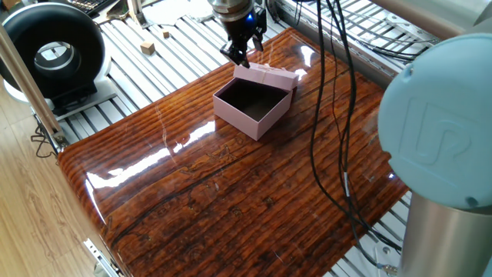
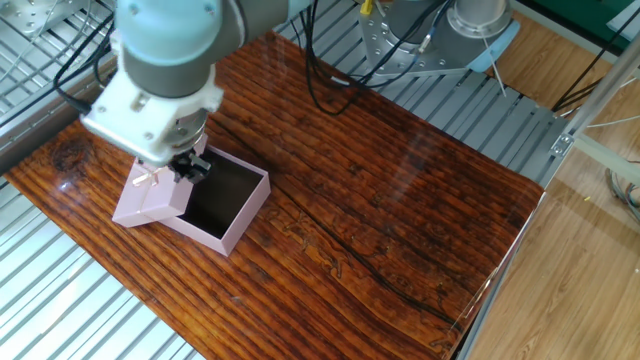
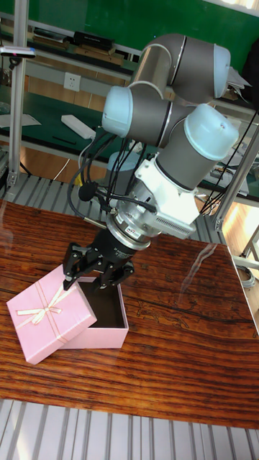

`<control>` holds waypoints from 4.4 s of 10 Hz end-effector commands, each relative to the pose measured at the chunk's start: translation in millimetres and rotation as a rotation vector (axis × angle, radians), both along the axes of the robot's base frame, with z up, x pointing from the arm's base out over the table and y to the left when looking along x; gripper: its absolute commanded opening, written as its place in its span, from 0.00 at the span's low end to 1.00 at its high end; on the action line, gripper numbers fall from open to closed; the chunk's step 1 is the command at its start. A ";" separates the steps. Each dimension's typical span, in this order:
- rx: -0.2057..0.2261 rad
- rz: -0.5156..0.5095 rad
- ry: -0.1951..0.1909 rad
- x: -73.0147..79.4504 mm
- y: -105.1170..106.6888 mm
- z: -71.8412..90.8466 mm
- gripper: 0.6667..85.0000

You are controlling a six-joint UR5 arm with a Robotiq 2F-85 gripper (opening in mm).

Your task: Cover the box

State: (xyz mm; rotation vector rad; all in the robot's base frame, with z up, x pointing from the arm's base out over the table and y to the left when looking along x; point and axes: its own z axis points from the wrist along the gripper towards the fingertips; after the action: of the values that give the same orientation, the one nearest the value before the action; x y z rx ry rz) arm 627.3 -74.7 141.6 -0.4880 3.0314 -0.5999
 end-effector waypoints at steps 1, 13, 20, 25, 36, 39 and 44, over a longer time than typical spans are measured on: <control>-0.015 0.096 -0.030 -0.6 17.9 8.9 0.58; -0.085 0.279 -0.053 -19.4 24.1 -23.3 0.58; -0.079 0.276 0.002 -32.7 23.3 -26.0 0.58; -0.133 0.301 -0.054 -28.0 19.3 -31.2 0.56; -0.181 0.361 -0.135 -15.8 -5.5 -47.3 0.54; -0.180 0.354 -0.142 -13.9 -7.1 -49.9 0.51; -0.182 0.307 -0.115 -24.2 -10.6 -49.2 0.30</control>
State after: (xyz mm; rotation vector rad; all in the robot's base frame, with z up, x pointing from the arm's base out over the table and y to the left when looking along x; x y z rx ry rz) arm 609.2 -81.3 91.4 -0.9056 2.6962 -0.8454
